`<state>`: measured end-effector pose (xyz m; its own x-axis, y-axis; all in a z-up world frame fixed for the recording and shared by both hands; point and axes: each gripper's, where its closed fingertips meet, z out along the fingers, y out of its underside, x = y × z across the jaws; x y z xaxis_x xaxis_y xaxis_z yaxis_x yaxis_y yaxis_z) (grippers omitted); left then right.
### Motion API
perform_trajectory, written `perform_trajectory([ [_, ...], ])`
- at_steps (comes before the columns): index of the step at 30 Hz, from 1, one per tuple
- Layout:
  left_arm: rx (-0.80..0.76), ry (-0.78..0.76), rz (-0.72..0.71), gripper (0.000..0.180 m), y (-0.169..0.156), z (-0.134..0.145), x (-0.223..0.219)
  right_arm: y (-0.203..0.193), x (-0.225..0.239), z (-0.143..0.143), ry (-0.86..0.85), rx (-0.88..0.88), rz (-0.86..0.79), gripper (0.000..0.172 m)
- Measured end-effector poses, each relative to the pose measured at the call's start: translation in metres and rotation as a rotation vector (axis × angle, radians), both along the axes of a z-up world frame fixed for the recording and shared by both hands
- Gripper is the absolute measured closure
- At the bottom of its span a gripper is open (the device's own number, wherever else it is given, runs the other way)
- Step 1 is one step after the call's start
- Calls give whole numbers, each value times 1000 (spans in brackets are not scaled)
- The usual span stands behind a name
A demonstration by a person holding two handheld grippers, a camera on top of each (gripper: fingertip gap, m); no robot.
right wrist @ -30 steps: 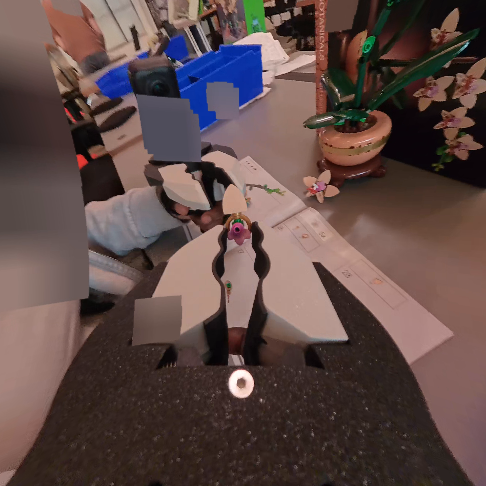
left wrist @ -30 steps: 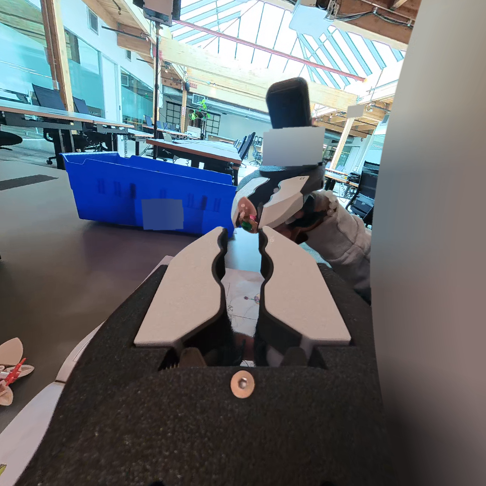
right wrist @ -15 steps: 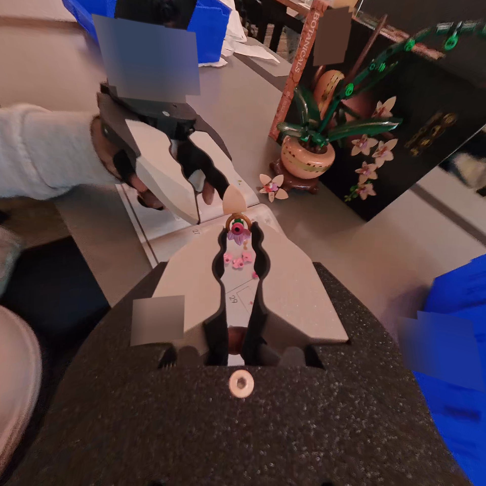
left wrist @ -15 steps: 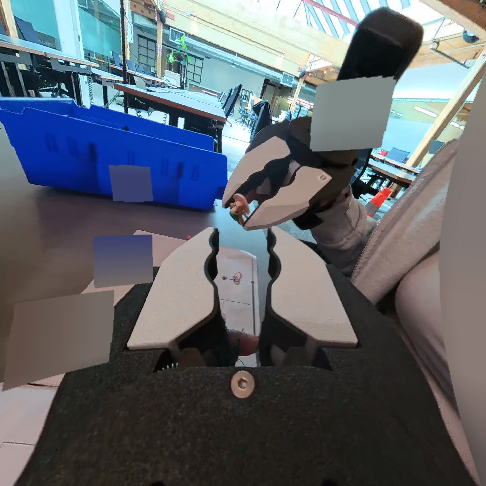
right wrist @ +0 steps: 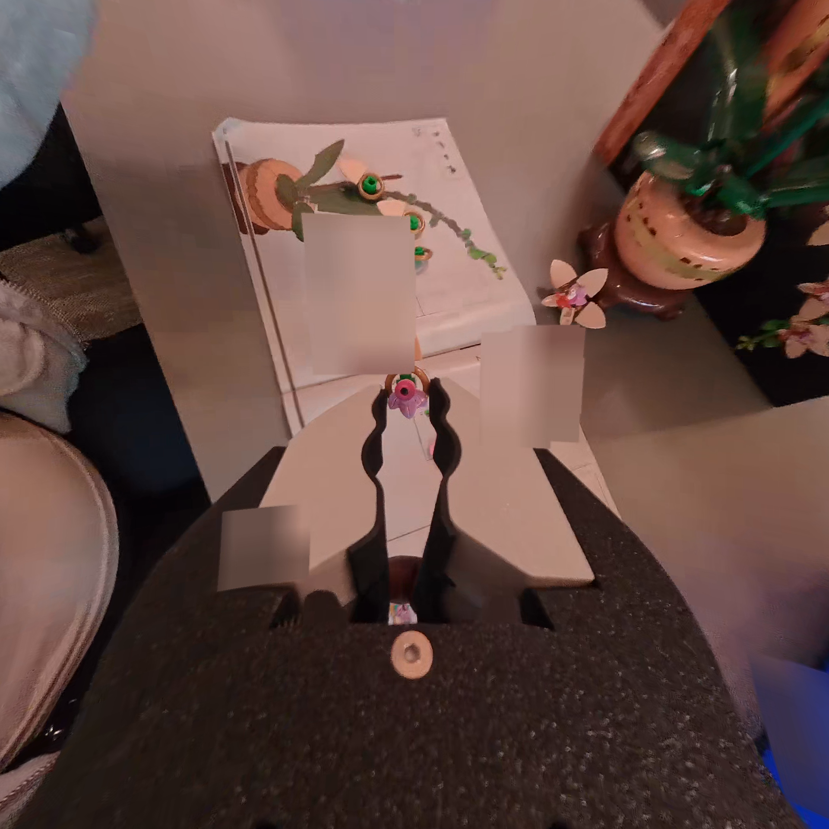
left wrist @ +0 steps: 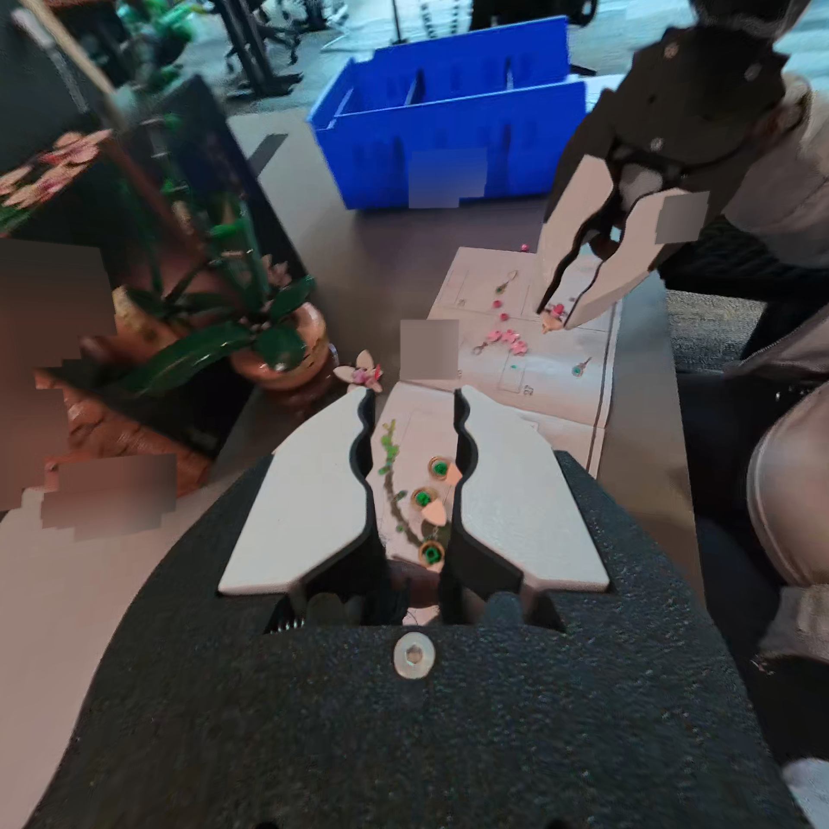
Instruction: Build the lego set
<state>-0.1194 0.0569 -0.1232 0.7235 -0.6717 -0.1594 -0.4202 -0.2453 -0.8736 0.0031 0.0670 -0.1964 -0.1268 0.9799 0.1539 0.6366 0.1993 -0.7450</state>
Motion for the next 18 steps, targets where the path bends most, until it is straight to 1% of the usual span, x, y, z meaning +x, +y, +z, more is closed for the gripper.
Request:
perform_trajectory([
  [2, -21, -22, 63, 146, -4, 6, -17, 4, -10, -7, -78, -19, 23, 155],
  [3, -18, -32, 70, 146, -8, 5, -20, 4, -16, -10, -114, -21, 42, 155],
  [6, 24, -68, 64, 146, -19, -7, -22, -8, -36, -16, -200, -52, 147, 155],
  [7, 28, -83, 52, 146, -22, -12, -22, -8, -41, -18, -240, -57, 155, 155],
  [9, 4, -79, 38, 146, -25, -19, -26, 4, -48, -21, -315, -24, 136, 155],
  [11, -35, -38, 92, 145, -26, -23, -40, 30, -50, -22, -358, 19, 47, 154],
  [13, -13, -22, 118, 145, -29, -20, -48, 52, -48, -25, -390, 22, -30, 155],
  [15, 31, -37, 105, 145, -34, -15, -50, 72, -45, -29, -415, 52, -69, 155],
  [17, 51, -44, 118, 145, -37, -12, -55, 75, -48, -30, -404, 26, -51, 155],
  [18, 59, -50, 131, 146, -38, -10, -58, 68, -53, -30, -383, -14, -18, 155],
])
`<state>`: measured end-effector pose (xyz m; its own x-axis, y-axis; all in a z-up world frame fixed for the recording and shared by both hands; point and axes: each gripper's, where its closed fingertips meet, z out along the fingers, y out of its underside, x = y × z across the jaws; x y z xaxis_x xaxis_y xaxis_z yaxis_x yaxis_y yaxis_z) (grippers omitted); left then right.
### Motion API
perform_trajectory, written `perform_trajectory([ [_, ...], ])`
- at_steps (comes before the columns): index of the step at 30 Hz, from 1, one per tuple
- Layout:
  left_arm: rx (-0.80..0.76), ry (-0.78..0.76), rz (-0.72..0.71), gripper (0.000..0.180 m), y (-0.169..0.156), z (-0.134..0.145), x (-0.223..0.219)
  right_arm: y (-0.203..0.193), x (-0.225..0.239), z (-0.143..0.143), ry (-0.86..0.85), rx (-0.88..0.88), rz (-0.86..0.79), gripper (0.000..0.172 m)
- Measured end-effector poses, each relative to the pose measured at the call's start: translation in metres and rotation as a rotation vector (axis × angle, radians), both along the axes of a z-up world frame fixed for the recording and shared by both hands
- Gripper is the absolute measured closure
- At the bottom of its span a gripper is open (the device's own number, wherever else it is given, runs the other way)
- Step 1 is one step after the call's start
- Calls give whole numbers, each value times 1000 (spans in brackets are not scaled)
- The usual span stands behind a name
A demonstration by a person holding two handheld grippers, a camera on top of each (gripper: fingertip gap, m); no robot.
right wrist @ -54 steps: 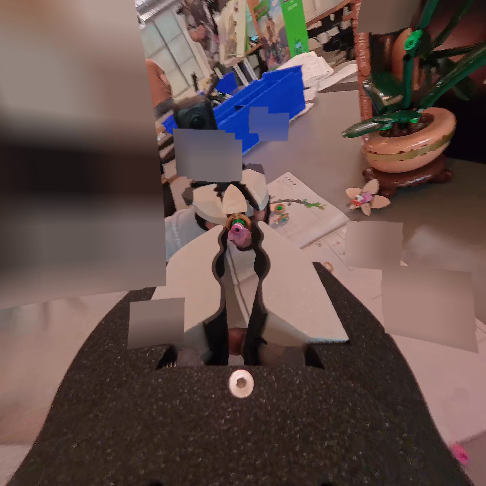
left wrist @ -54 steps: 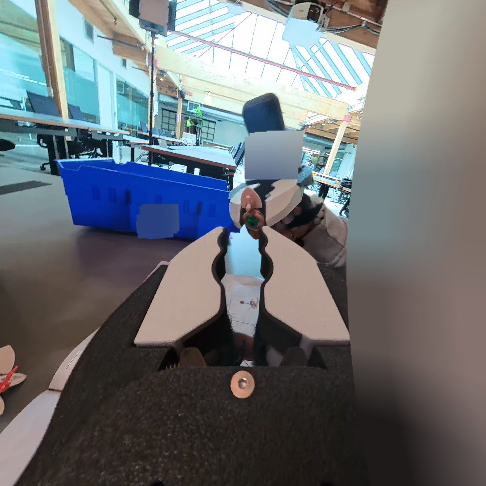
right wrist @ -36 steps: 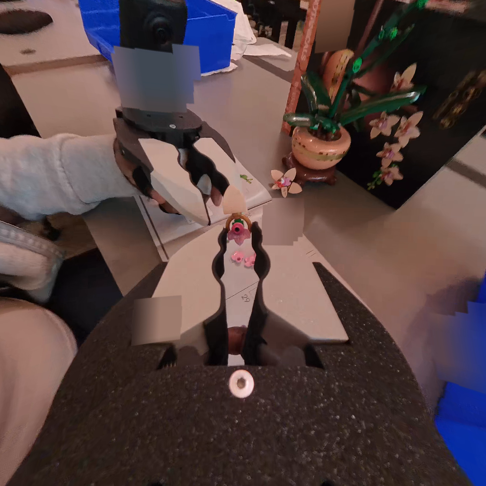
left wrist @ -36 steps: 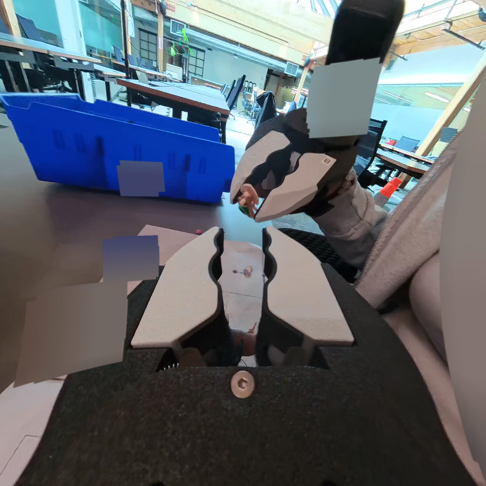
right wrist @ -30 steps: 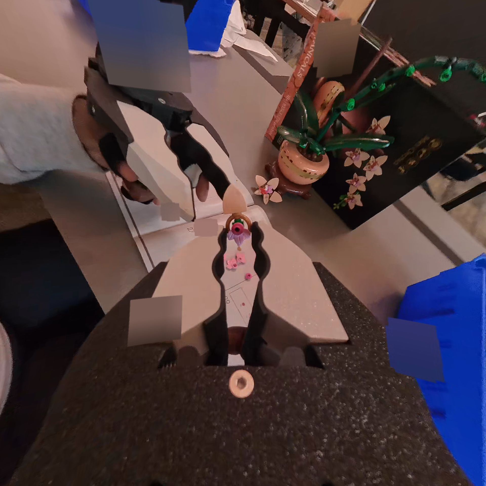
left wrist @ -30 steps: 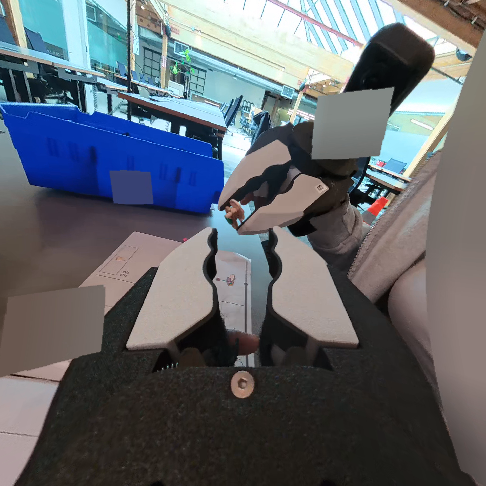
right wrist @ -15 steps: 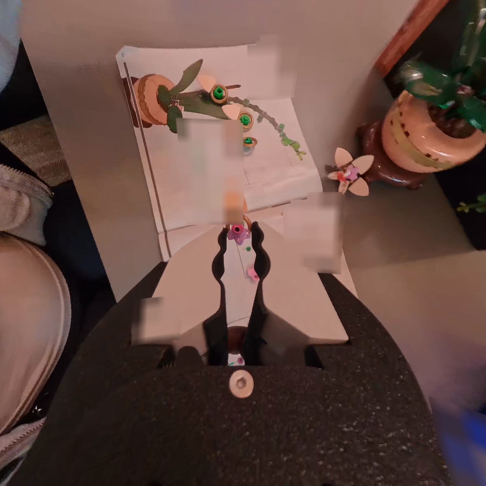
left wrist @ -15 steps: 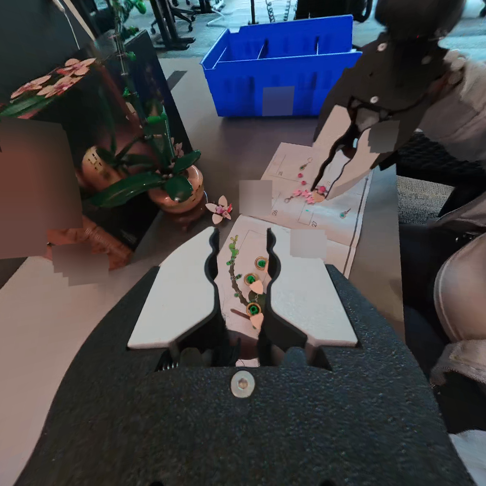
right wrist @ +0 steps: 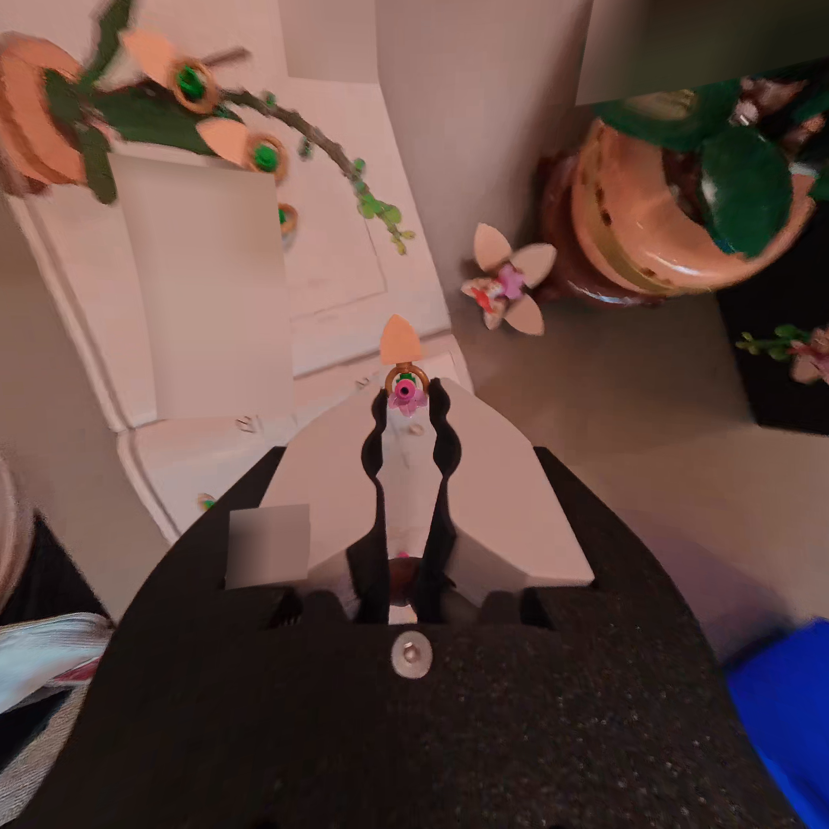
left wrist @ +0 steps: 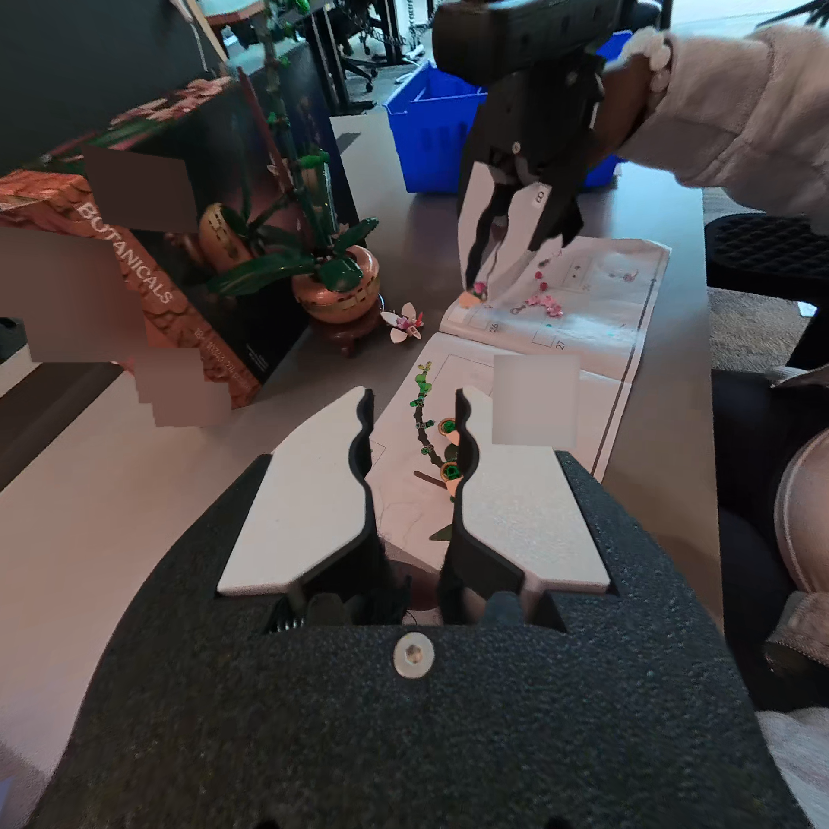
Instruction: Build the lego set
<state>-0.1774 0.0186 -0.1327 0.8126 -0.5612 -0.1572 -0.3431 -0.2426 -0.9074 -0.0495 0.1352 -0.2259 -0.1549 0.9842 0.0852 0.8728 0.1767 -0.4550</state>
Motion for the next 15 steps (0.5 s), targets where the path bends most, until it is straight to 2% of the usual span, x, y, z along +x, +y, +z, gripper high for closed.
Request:
perform_trajectory([
  [2, 20, -13, 12, 146, -3, 4, -3, -22, -11, 0, 22, -80, 66, 155],
  [6, 47, -16, 9, 146, -8, 11, -3, -37, -29, -13, -28, -44, 103, 155],
  [10, 40, -8, 6, 145, -10, 9, -2, -29, -46, -23, -70, 12, 52, 155],
  [15, 46, -14, -7, 146, -13, 10, -1, -29, -53, -37, -171, -5, 46, 150],
])
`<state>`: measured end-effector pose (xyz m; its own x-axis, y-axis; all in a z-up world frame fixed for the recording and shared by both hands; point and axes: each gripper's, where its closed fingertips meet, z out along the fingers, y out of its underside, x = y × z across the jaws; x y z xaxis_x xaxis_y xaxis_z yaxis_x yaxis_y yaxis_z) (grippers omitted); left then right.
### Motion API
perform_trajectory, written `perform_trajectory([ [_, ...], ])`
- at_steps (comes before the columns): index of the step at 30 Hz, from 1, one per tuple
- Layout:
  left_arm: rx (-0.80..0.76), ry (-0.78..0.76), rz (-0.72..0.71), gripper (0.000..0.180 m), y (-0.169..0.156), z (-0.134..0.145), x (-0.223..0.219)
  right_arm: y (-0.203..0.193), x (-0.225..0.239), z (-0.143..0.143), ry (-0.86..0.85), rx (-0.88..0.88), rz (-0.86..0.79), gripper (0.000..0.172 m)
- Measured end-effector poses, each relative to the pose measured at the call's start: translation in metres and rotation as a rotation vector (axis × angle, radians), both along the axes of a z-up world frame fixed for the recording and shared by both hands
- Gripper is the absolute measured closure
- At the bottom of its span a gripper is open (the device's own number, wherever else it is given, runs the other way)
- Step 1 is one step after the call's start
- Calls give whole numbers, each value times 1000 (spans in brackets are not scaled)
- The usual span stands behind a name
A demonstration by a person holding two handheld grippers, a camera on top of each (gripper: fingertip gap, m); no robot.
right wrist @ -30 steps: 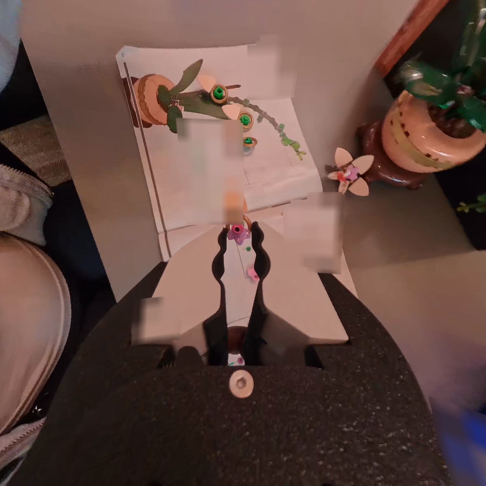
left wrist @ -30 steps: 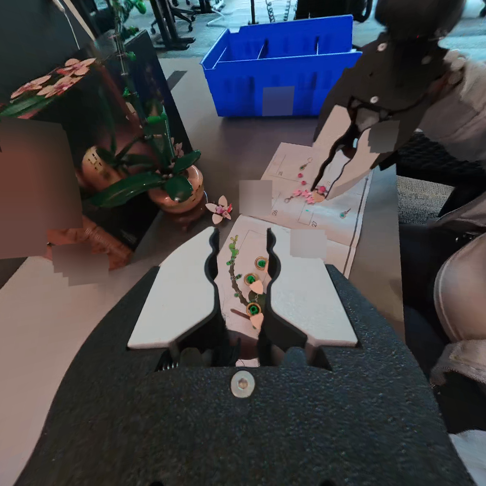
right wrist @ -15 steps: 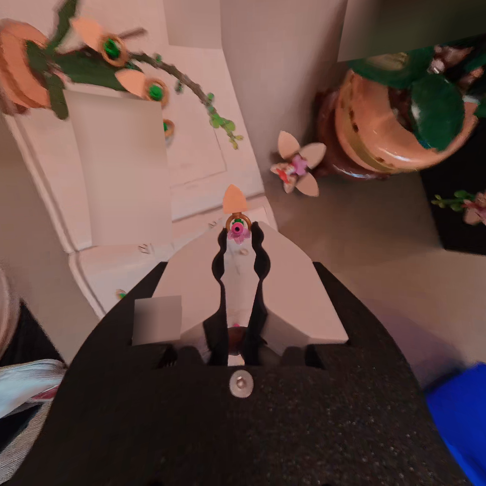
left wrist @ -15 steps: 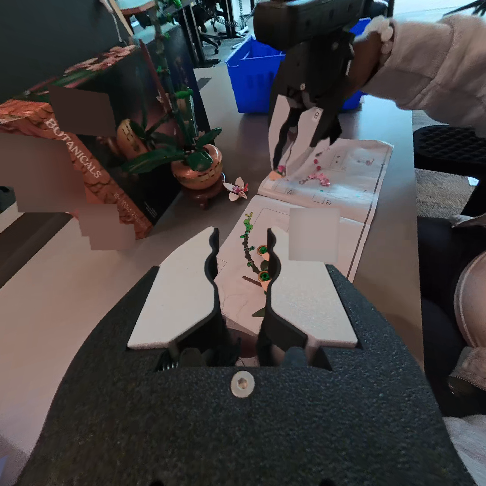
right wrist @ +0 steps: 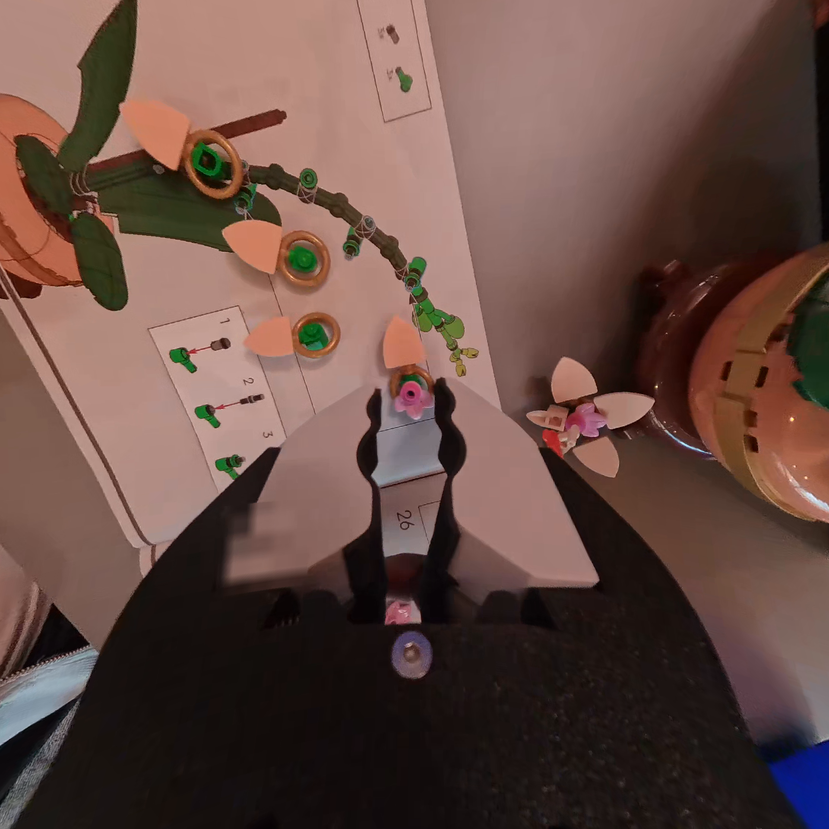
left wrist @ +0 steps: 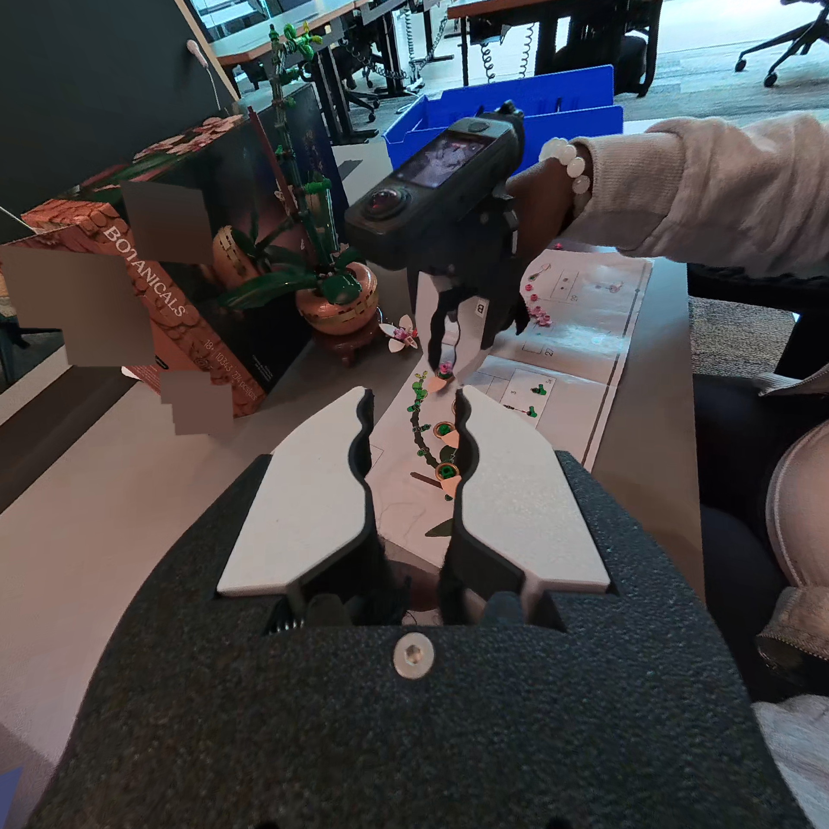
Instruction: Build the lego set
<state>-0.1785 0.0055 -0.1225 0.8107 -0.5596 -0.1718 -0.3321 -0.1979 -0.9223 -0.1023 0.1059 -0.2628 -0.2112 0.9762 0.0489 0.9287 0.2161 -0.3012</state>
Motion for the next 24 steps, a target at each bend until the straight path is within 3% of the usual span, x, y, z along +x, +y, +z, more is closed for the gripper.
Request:
perform_trajectory([
  [4, -3, -5, -1, 145, -1, -2, -2, -1, 1, 5, 17, 16, 17, 135],
  [9, -15, 8, -23, 145, -1, -5, 4, -3, 11, 25, 110, 59, 19, 133],
  [13, -31, 22, -44, 145, 0, -8, 10, -51, 6, 34, 213, -100, 201, 141],
  [16, -42, 32, -55, 145, -1, -10, 13, -43, 5, 23, 130, -10, 310, 152],
  [21, -30, 29, -70, 146, -3, -8, 15, -34, -5, 13, 56, 160, 639, 156],
  [24, -25, 24, -71, 146, -4, -9, 13, -31, -8, 8, 83, 229, 736, 157],
])
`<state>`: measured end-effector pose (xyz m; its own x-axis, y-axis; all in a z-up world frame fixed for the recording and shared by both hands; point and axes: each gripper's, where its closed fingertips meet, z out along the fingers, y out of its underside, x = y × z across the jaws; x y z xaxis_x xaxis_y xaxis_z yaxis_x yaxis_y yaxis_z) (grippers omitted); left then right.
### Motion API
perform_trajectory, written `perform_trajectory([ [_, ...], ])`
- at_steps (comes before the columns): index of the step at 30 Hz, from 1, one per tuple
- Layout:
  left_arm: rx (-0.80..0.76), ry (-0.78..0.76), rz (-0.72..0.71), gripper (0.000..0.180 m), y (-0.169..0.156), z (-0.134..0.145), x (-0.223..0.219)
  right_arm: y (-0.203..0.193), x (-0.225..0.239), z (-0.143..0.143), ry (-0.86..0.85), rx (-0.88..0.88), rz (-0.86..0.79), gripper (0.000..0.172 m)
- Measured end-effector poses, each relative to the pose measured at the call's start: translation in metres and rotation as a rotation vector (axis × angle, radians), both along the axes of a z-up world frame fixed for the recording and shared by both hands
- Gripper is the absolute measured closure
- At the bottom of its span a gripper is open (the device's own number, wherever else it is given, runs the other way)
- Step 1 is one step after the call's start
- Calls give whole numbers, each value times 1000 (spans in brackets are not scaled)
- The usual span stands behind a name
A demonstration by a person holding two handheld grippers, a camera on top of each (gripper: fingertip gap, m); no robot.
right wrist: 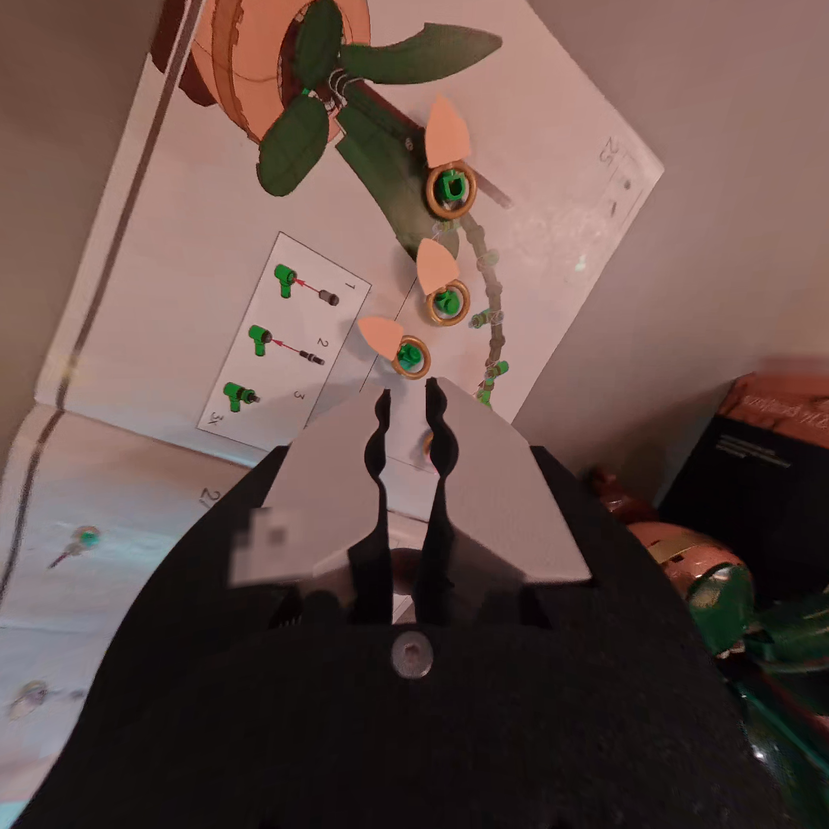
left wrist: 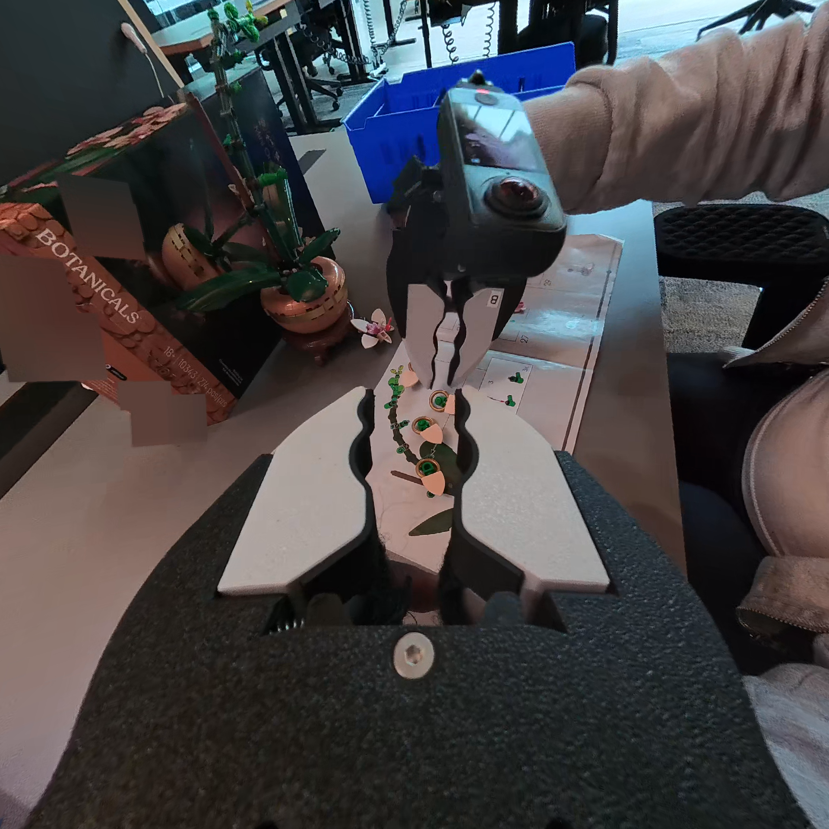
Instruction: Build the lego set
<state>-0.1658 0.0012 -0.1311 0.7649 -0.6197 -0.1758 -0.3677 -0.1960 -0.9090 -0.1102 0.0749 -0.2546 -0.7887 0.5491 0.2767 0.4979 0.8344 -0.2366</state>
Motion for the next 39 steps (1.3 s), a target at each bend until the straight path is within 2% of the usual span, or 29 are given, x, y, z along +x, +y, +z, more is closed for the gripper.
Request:
perform_trajectory([
  [5, -2, -10, -10, 146, 0, -1, 1, -11, -5, 6, 124, -74, 65, 164],
  [12, -8, 3, -26, 146, -1, -2, 6, -6, -4, -7, 188, -25, 79, 170],
  [19, 9, -9, -27, 146, 2, 1, 8, -10, 4, 5, 349, -133, -56, 172],
  [23, -5, 4, -34, 146, 5, -2, 13, -12, 17, 16, 387, -197, -103, 172],
  [25, -7, 12, -52, 146, 8, -2, 20, -13, 20, 18, 344, -191, -65, 166],
  [29, -9, 58, -134, 147, 7, 11, 40, -11, 14, 18, 121, -97, 102, 143],
  [32, -46, 114, -131, 147, 4, 21, 45, -9, 0, 15, 13, -56, 204, 143],
  [34, -66, 155, -117, 147, -2, 17, 42, -10, -4, 6, -58, -62, 248, 144],
  [39, 5, 118, -79, 148, -8, 17, 25, -10, -9, -8, -125, -36, 288, 145],
])
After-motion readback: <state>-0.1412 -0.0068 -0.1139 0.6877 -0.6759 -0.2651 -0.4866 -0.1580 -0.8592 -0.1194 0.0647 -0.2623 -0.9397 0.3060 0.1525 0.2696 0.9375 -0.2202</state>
